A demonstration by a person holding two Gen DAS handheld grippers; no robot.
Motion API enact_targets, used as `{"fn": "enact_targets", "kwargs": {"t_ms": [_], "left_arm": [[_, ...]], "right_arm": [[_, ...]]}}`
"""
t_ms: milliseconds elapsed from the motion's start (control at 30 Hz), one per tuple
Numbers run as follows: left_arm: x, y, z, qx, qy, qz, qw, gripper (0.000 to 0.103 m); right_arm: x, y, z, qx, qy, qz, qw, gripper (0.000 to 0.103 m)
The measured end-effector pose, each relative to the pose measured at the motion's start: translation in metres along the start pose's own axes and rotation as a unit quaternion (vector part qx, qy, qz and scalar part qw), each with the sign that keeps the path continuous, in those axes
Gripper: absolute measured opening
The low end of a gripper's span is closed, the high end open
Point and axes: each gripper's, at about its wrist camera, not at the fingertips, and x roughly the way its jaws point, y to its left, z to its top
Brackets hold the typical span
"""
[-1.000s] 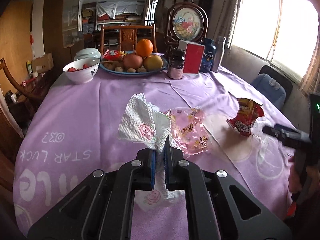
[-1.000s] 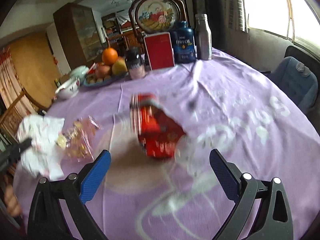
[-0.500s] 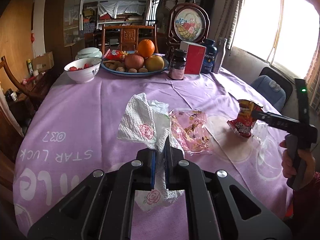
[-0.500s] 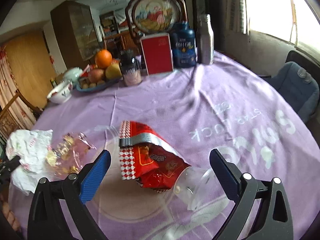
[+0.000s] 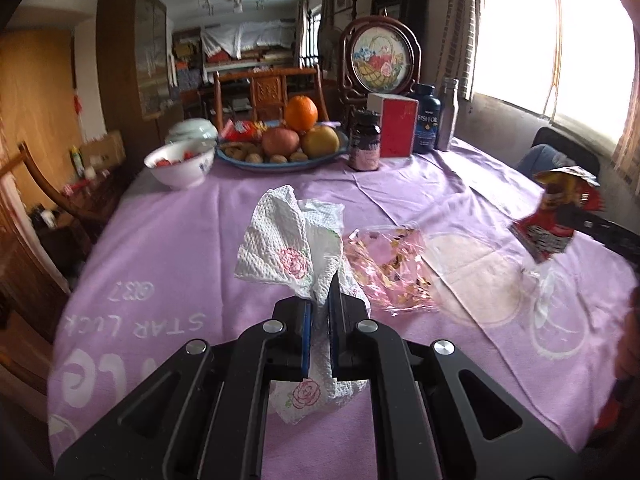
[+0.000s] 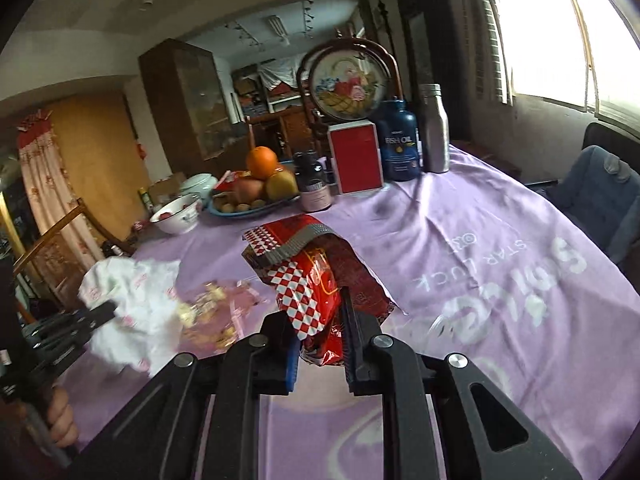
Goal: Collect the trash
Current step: 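Hold the tissue in the left tool while the right tool grasps the red snack bag, then carry tissue and snack bag to the red wastebasket and open both tools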
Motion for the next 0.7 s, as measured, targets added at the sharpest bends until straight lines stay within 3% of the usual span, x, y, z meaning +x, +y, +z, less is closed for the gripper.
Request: {"fn": "enact_targets", "kwargs": {"t_ms": [200,700], "left_arm": [[-0.019,-0.011,-0.005,0.005,-0.033,0.029,0.9990,0.008],[-0.086,-0.057,-0.007,0.038,-0.092,0.030,0.9946,0.011]], "right_arm": [[-0.026,0.002,-0.017,-0.010,0.002,-0.007,1.000,0.020],[-0.090,-0.015,-0.037,0.005,-0.031,0.003,0.999,0.021]]}}
